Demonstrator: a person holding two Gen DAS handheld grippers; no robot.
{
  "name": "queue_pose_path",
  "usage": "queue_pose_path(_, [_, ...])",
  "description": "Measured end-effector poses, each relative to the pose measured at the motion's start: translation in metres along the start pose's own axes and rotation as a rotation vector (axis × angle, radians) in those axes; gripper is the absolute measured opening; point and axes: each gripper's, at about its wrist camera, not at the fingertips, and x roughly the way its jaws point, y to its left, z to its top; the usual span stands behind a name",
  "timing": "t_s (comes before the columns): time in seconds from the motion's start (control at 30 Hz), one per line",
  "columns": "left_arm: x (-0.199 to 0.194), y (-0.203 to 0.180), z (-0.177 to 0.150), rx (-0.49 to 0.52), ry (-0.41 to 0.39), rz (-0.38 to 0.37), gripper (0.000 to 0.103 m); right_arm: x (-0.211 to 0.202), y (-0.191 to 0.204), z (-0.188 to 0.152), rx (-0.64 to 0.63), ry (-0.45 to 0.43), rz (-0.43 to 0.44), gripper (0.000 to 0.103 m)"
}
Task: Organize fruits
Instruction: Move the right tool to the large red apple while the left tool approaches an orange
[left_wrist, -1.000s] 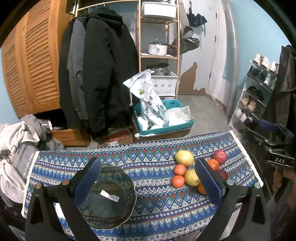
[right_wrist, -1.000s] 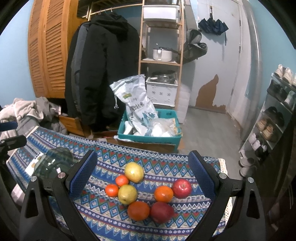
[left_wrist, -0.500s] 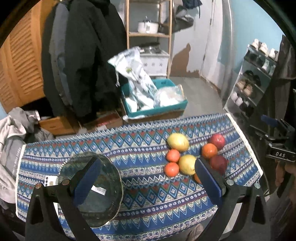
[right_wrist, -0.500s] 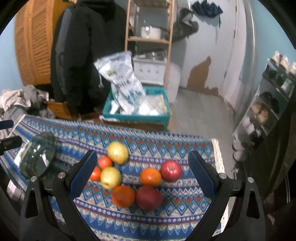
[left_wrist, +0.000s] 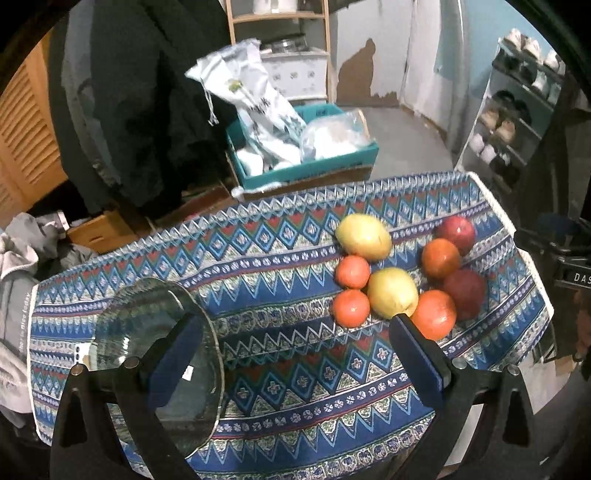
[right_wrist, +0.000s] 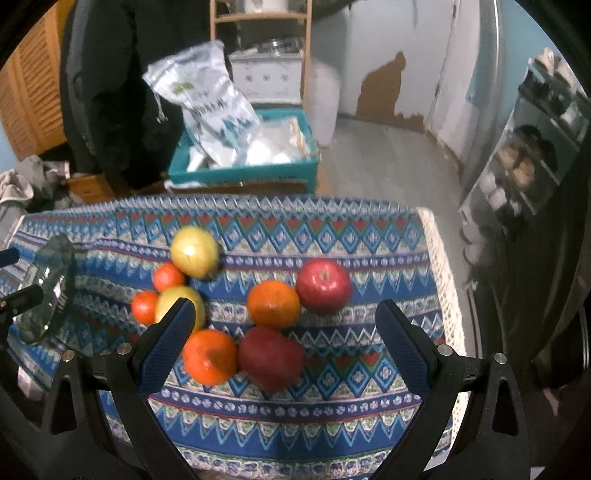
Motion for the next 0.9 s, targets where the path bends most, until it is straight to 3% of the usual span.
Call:
queue_pose_path(0.3, [0.048,-0.006,-0.001,-0.008,0.089,-0.02,0.102,0.046,-0.014,-0.018,0.033,0.138,0.003,0.097])
queue_pose_path(0.9, [0.116,-0.024,-0.004,0.033,0.19,-0.056,0.102,0.117,-0.024,-0.04,0.12,0.329,0.134,0.097])
